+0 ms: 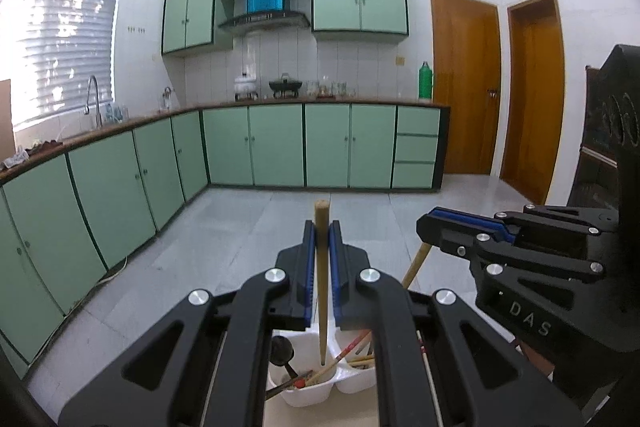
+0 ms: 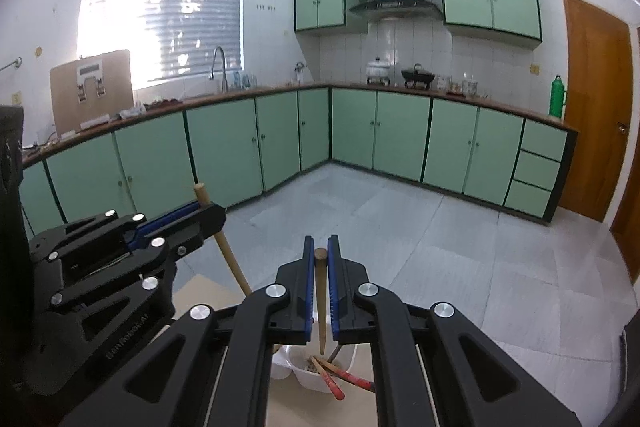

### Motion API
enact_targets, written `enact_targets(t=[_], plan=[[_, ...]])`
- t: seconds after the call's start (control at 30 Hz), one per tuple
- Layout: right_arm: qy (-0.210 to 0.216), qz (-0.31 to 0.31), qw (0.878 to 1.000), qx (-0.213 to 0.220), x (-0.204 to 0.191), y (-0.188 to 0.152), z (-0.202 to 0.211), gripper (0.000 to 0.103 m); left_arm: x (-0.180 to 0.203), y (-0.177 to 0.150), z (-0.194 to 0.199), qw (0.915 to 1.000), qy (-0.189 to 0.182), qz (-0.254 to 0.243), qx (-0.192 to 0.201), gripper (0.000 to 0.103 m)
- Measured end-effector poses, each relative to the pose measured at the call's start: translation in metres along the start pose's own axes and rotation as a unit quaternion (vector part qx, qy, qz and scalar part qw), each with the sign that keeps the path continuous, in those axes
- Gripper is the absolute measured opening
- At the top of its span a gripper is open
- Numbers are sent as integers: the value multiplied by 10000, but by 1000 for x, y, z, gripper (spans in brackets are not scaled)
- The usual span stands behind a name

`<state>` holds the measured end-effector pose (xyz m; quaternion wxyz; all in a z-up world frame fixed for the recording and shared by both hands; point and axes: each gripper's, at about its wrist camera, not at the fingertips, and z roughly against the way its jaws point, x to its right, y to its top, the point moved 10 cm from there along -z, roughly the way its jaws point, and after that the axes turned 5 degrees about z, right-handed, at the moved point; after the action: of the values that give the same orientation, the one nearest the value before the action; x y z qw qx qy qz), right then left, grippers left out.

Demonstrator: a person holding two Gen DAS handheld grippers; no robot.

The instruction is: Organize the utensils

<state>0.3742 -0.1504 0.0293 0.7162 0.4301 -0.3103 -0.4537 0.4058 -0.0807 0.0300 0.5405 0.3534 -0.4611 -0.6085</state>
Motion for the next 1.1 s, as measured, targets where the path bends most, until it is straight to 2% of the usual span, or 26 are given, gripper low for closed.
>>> enact_targets(t=[0.13, 0.27, 0.33, 0.53, 0.8, 1.1], plan=[[30, -77, 9998, -200, 3, -12, -14, 7, -6, -11, -8, 9999, 6, 35, -155, 9], [-52, -89, 9997, -220, 8, -15, -11, 13, -10, -9, -2, 9999, 7, 53, -126, 28], [-113, -105, 9997, -167, 11, -13, -5, 20, -11, -6, 4, 9999, 11, 66, -75, 30], [-436, -134, 9990, 27, 25, -10, 25, 48, -17, 0, 29, 9998, 95, 138, 75, 50], [-810, -115, 9964, 210, 32, -35, 81, 68, -33, -19, 78, 9993, 236, 243, 124, 68], [-765, -462, 9957, 243, 19, -89, 131, 83, -42, -68, 128, 9982, 330, 501, -49, 84]])
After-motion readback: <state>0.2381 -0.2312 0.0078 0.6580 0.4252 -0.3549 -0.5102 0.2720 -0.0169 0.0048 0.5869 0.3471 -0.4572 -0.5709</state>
